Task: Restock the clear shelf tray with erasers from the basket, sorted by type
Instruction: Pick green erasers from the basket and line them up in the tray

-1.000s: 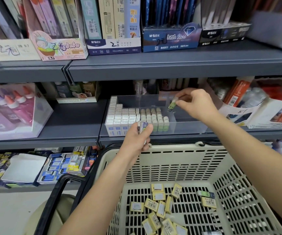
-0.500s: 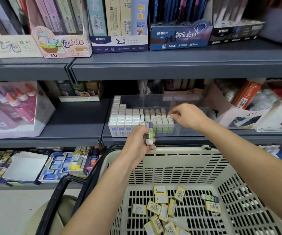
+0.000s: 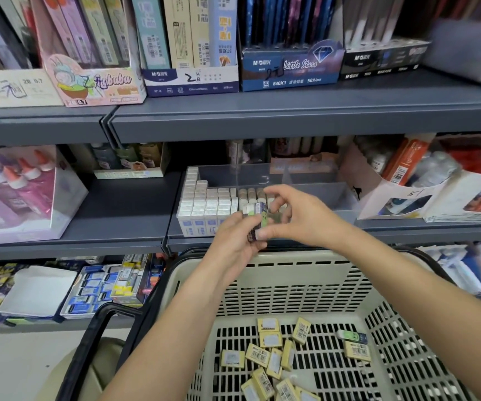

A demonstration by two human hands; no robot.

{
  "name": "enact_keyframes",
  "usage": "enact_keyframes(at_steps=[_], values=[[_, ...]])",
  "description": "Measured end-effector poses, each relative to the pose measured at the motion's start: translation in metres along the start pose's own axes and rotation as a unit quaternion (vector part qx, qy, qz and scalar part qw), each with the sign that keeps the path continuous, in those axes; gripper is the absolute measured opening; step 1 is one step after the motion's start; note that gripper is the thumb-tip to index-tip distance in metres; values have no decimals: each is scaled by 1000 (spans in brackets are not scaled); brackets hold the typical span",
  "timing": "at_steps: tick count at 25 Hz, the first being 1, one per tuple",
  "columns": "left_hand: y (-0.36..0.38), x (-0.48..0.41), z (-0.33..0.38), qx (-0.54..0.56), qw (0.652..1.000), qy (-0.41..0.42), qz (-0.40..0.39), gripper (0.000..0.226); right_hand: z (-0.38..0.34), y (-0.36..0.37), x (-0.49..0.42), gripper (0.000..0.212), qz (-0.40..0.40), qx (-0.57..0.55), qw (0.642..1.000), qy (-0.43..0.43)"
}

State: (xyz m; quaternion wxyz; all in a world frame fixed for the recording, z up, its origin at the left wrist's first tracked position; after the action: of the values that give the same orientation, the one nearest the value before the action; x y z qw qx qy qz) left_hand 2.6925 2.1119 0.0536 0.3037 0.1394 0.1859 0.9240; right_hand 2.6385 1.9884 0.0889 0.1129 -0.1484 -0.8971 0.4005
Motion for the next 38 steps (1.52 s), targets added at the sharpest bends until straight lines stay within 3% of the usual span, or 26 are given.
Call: enact_keyframes(at_steps=[2, 6, 10, 13, 15, 18, 20, 24, 28, 33, 38], values=[[2, -2, 0, 40, 999, 4, 9, 12, 4, 7, 8, 92, -3, 34, 999, -5], [7, -1, -4, 56, 998, 5, -18, 17, 8, 7, 18, 69, 71, 76, 993, -50], [10, -1, -6, 50, 998, 19, -35, 17, 8, 7, 25, 67, 75, 148, 983, -75], [8, -2, -6, 34, 999, 5, -7, 11, 6, -1, 25, 43, 119, 196, 968, -102], [1, -2, -4, -8, 1000, 13, 18, 10, 5, -13, 22, 27, 170, 141, 968, -121], [-12, -1, 1, -31, 998, 39, 43, 9, 13, -39, 4, 15, 234, 24, 971, -51], [-16, 0, 3, -39, 997, 49, 44, 12, 19, -52, -14, 18, 248, 51, 967, 14], [-18, 0, 3, -53, 996, 60, 35, 20, 21, -48, -44, 20, 177, 206, 961, 55], [-21, -2, 1, -104, 991, 69, 45, 24, 16, -46, -60, 18, 134, 192, 970, 61], [-22, -5, 1, -142, 985, 98, 24, 19, 12, -52, -60, 15, 136, 236, 960, 61], [-21, -5, 2, -168, 977, 127, 33, 16, 15, -32, -64, 15, 70, 256, 963, 50]])
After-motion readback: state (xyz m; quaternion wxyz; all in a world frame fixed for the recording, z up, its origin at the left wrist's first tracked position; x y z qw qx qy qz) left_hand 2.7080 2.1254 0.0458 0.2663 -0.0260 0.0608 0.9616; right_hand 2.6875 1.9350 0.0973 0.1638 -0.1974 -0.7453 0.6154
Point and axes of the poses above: each hand's wrist, its own x-axis away from the middle knuckle, its own y-axis out of the palm, z = x × y, the point moved 3 cm from there along -x, towards the middle knuckle, and after that the axes turned 10 degrees about y, right-handed, at the moved point
